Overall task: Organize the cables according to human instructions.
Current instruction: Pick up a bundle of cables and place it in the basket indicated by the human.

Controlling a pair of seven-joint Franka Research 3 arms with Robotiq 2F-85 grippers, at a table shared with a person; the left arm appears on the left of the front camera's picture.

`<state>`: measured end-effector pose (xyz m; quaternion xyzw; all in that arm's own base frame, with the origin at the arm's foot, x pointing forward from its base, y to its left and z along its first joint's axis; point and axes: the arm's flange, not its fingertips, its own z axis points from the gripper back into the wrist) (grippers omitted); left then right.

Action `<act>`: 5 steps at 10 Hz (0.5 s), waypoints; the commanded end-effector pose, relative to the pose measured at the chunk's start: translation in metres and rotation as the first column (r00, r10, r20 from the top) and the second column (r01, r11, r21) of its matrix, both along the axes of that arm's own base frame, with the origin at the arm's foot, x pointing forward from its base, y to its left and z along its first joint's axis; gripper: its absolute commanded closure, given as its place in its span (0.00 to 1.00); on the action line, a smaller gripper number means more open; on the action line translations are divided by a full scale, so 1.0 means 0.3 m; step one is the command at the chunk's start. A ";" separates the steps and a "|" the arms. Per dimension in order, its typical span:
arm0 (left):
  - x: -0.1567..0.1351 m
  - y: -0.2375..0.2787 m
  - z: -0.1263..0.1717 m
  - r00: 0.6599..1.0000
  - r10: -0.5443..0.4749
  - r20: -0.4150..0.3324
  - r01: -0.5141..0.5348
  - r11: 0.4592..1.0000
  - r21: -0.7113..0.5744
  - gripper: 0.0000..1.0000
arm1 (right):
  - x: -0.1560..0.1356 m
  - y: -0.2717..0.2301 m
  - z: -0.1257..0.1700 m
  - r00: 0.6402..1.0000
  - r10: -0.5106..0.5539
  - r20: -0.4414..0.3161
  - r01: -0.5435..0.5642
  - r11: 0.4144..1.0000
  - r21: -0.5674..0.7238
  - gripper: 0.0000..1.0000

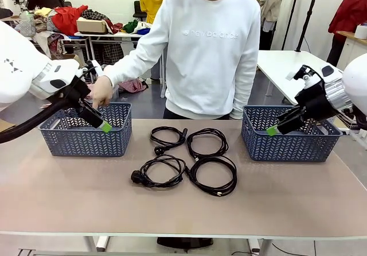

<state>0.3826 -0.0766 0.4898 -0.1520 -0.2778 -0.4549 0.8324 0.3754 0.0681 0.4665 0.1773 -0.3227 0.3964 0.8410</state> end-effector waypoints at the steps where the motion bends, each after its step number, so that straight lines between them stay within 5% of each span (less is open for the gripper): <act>1: 0.004 0.008 -0.015 1.000 -0.021 0.004 0.021 1.000 -0.016 0.00 | 0.011 -0.005 -0.007 1.000 0.016 0.008 -0.016 1.000 0.010 0.00; 5: 0.004 0.008 -0.015 1.000 -0.021 0.004 0.021 1.000 -0.016 0.00 | 0.011 -0.005 -0.007 1.000 0.016 0.008 -0.016 1.000 0.010 0.00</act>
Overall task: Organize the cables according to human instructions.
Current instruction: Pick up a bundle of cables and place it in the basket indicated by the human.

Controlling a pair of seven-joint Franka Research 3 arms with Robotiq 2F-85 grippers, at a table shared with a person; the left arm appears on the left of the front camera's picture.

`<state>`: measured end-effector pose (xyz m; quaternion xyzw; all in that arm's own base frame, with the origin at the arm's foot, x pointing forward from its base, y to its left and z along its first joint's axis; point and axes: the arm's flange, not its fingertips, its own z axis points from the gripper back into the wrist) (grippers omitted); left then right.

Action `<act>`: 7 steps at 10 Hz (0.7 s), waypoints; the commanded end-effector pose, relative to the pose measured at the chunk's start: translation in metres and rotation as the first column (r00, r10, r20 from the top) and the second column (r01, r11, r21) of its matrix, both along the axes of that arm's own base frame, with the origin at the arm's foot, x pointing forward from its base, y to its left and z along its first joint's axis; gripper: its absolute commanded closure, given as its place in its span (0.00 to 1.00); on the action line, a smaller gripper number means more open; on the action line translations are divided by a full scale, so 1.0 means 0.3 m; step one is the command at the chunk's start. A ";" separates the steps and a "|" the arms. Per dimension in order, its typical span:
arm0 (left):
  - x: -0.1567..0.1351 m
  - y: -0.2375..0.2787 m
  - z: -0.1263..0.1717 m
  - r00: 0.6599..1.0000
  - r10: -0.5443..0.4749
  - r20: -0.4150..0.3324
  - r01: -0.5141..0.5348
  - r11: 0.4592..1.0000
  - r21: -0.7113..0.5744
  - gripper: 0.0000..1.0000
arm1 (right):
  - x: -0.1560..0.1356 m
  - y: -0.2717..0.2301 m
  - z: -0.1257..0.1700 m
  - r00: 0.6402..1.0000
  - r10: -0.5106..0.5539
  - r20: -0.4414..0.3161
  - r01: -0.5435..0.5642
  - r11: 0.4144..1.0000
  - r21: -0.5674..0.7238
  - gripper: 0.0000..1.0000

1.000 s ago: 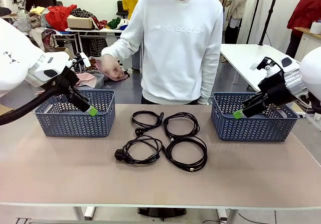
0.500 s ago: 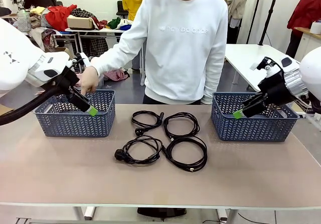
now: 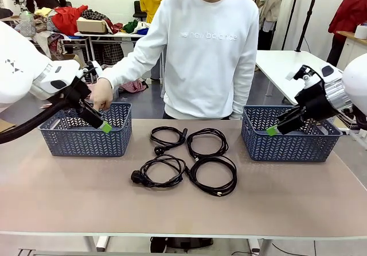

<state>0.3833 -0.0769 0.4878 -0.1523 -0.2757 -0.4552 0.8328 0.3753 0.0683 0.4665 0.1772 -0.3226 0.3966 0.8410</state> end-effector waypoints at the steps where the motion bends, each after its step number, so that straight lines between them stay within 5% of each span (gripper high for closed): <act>1: 0.002 0.009 -0.008 1.000 -0.019 0.008 0.020 1.000 -0.017 0.00 | 0.011 -0.006 -0.007 1.000 0.015 0.008 -0.016 1.000 0.010 0.00; 3: 0.000 0.000 0.000 1.000 0.000 0.000 0.000 1.000 0.000 0.00 | 0.011 -0.006 -0.007 1.000 0.015 0.008 -0.016 1.000 0.010 0.00; 7: 0.031 -0.222 -0.050 0.973 -0.231 -0.013 0.229 0.953 0.197 0.00 | 0.011 -0.006 -0.007 1.000 0.015 0.008 -0.016 1.000 0.010 0.00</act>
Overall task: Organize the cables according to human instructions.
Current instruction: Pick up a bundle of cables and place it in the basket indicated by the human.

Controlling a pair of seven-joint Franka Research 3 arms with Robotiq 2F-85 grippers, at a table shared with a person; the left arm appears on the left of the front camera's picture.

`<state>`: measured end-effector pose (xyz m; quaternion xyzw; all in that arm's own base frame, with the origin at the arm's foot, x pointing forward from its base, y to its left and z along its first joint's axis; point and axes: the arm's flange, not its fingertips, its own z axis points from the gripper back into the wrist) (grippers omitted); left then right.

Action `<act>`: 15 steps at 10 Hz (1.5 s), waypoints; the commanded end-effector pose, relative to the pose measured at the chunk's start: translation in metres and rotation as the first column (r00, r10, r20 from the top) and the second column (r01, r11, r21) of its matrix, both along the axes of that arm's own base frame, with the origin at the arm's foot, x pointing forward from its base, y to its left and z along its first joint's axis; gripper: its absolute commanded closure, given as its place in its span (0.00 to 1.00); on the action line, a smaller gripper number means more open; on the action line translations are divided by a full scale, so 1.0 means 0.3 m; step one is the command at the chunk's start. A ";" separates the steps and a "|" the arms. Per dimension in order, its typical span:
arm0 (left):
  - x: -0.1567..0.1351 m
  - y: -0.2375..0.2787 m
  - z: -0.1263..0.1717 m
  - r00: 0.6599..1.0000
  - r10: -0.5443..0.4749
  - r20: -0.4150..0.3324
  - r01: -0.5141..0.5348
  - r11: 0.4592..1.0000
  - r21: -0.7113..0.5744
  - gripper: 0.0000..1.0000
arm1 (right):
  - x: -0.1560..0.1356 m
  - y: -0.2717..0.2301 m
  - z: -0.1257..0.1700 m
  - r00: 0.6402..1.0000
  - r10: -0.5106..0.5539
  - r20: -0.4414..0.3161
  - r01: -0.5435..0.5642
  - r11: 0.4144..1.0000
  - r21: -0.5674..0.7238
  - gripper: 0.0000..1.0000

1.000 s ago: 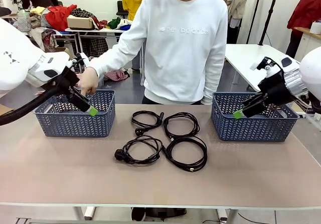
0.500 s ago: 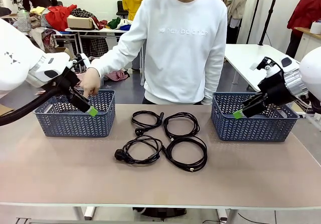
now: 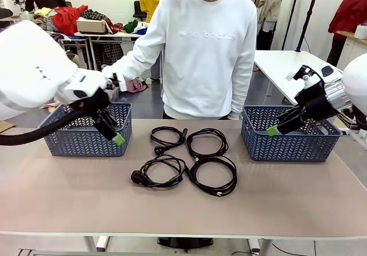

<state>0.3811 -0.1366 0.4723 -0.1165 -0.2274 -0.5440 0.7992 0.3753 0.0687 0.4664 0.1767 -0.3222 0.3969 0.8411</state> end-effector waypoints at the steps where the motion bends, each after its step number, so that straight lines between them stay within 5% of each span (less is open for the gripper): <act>1: 0.048 -0.091 -0.022 0.994 -0.105 0.007 0.104 0.990 0.098 0.00 | 0.011 -0.007 -0.007 1.000 0.015 0.008 -0.015 1.000 0.012 0.00; 7: 0.056 -0.321 -0.190 0.973 -0.229 -0.019 0.228 0.948 0.221 0.00 | 0.011 -0.007 -0.007 1.000 0.015 0.008 -0.015 1.000 0.012 0.00; 15: 0.049 -0.335 -0.229 0.972 -0.230 -0.048 0.235 0.944 0.230 0.00 | 0.011 -0.007 -0.007 1.000 0.015 0.008 -0.015 1.000 0.012 0.00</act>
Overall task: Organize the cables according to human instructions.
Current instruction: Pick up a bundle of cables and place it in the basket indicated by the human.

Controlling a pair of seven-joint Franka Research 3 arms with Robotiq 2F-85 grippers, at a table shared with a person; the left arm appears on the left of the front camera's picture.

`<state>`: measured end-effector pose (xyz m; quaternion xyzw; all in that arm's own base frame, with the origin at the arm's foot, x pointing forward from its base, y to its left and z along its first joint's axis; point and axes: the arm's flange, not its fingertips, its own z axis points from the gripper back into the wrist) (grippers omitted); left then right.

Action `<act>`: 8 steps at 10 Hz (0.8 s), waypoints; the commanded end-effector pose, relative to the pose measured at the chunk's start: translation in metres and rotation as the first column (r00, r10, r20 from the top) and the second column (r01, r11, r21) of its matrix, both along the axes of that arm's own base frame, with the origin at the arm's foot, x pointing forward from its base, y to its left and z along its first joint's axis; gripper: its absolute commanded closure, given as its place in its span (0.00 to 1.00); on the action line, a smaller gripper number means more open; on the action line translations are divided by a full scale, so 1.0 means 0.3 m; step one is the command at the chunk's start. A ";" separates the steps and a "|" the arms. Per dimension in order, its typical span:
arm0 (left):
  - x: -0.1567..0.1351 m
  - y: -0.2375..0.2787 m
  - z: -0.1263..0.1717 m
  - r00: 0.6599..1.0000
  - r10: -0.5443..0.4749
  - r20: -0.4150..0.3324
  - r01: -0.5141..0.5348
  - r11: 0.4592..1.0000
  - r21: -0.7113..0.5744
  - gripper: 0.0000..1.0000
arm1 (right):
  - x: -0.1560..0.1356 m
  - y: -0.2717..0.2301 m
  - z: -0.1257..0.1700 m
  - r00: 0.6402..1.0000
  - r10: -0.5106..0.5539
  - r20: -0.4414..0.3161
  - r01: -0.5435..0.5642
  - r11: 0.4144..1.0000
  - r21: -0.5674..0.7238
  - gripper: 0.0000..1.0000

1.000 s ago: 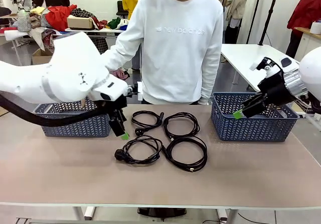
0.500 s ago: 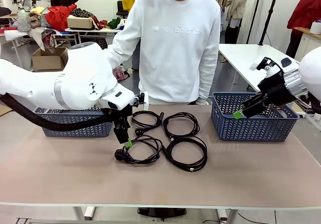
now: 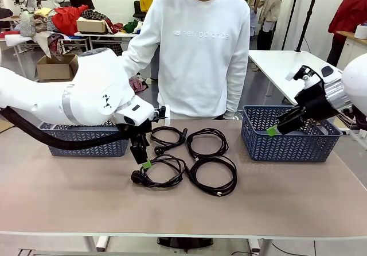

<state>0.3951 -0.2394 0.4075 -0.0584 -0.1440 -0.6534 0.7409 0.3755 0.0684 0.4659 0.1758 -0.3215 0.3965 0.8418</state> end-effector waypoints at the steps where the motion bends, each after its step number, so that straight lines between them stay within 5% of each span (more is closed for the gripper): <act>1: 0.008 -0.020 -0.047 0.999 -0.040 -0.006 0.041 0.998 0.052 0.00 | 0.011 -0.006 -0.005 1.000 0.017 0.009 -0.017 1.000 0.014 0.00; 8: 0.035 -0.173 -0.203 0.986 -0.120 -0.116 0.135 0.982 0.133 0.00 | 0.011 -0.006 -0.005 1.000 0.017 0.009 -0.017 1.000 0.014 0.00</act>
